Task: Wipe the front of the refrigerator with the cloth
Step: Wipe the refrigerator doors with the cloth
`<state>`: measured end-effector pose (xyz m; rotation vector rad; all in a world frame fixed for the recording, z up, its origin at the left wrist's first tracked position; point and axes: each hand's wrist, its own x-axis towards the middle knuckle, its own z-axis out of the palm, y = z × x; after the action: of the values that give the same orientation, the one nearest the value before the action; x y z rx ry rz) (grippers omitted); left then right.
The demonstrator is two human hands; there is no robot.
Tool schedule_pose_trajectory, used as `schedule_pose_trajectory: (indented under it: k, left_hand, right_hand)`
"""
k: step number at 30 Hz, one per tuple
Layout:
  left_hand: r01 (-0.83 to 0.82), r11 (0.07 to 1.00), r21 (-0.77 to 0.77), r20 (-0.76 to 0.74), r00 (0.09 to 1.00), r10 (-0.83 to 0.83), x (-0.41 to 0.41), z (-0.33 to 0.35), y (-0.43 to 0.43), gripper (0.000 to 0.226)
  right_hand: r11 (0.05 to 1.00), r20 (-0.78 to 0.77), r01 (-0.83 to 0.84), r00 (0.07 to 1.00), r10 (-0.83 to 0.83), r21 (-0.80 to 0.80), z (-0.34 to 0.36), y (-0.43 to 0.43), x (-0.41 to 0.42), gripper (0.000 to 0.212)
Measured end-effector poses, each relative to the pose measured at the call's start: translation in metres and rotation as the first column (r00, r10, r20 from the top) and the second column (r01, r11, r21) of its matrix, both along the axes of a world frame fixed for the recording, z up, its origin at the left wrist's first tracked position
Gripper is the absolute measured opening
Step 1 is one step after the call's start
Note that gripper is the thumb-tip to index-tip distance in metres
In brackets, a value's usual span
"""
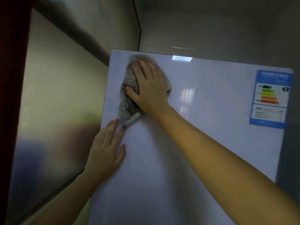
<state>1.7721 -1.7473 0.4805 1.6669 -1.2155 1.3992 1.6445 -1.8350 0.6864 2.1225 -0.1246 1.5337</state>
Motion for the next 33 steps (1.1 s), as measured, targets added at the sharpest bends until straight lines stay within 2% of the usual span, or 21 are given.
schedule_pose_trajectory:
  k: [4, 8, 15, 22, 26, 33]
  left_hand:
    - [-0.056, 0.998, 0.042, -0.05, 0.997, 0.058, -0.005, 0.0, 0.003, 0.059]
    - [-0.041, 0.997, 0.058, -0.041, 0.998, 0.043, -0.004, 0.003, 0.006, 0.057]
    - [0.017, 0.999, -0.052, -0.096, 0.995, -0.022, -0.016, -0.001, -0.009, 0.058]
    - [0.038, 0.989, -0.14, -0.107, 0.993, -0.053, -0.015, -0.006, -0.022, 0.059]
    - [0.056, 0.985, -0.162, -0.11, 0.991, -0.075, -0.01, -0.009, -0.026, 0.059]
    - [0.072, 0.983, -0.171, -0.104, 0.99, -0.091, -0.005, -0.012, -0.029, 0.06]
  right_hand:
    - [0.999, -0.069, -0.023, 0.997, 0.02, -0.04, 0.002, 0.019, 0.036, 0.07]
    - [0.996, -0.049, -0.065, 0.997, 0.062, -0.061, 0.004, 0.003, 0.018, 0.068]
    - [0.999, 0.045, 0.007, 0.999, -0.005, -0.043, 0.01, -0.058, -0.082, 0.067]
    - [0.992, 0.108, 0.111, 0.987, -0.117, 0.061, 0.002, -0.125, -0.194, 0.072]
    - [0.989, 0.08, 0.11, 0.99, -0.118, 0.099, -0.035, -0.144, -0.223, 0.076]
    - [0.989, 0.023, 0.134, 0.99, -0.136, 0.058, -0.154, -0.156, -0.243, 0.076]
